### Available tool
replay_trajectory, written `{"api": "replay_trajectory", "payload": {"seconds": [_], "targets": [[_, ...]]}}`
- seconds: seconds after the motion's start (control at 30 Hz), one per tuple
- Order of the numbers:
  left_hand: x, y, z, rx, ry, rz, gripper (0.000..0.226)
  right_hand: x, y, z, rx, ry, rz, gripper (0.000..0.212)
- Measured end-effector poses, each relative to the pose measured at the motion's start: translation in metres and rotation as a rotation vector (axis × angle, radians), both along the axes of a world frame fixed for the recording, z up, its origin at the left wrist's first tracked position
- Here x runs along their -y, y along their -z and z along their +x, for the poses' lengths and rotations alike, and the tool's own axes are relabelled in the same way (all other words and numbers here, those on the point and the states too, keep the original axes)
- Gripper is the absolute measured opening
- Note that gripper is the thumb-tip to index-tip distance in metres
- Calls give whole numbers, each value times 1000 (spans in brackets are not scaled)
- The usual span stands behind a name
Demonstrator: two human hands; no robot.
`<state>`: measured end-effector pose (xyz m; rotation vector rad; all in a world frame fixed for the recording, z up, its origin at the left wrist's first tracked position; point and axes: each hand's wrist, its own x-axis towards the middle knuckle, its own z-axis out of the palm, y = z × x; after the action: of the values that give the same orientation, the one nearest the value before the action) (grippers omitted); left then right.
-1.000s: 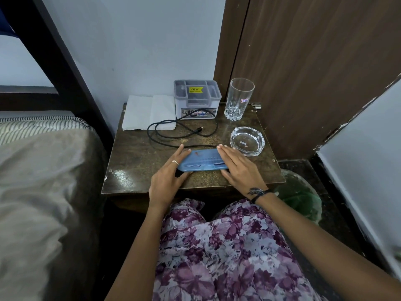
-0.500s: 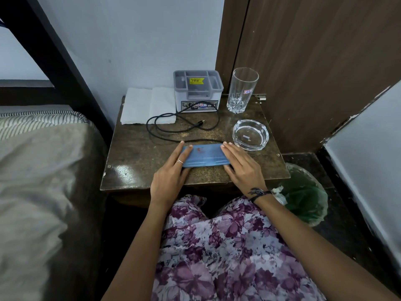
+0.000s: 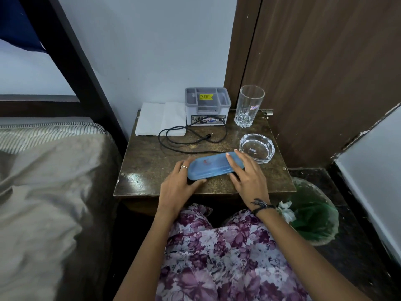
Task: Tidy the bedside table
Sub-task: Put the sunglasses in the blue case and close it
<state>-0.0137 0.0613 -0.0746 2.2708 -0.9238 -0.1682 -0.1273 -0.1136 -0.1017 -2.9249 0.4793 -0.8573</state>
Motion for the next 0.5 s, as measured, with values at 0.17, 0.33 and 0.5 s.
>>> {"api": "replay_trajectory", "payload": {"seconds": [0.17, 0.33, 0.5], "targets": [[7, -8, -6, -180, -120, -82, 78, -31, -15, 15, -11, 179, 344, 68], [3, -11, -20, -264, -282, -249, 59, -69, -20, 35, 413, 303, 1109, 60], [-13, -16, -28, -295, -517, -420, 60, -104, -37, 74, 406, 274, 1548, 49]]}}
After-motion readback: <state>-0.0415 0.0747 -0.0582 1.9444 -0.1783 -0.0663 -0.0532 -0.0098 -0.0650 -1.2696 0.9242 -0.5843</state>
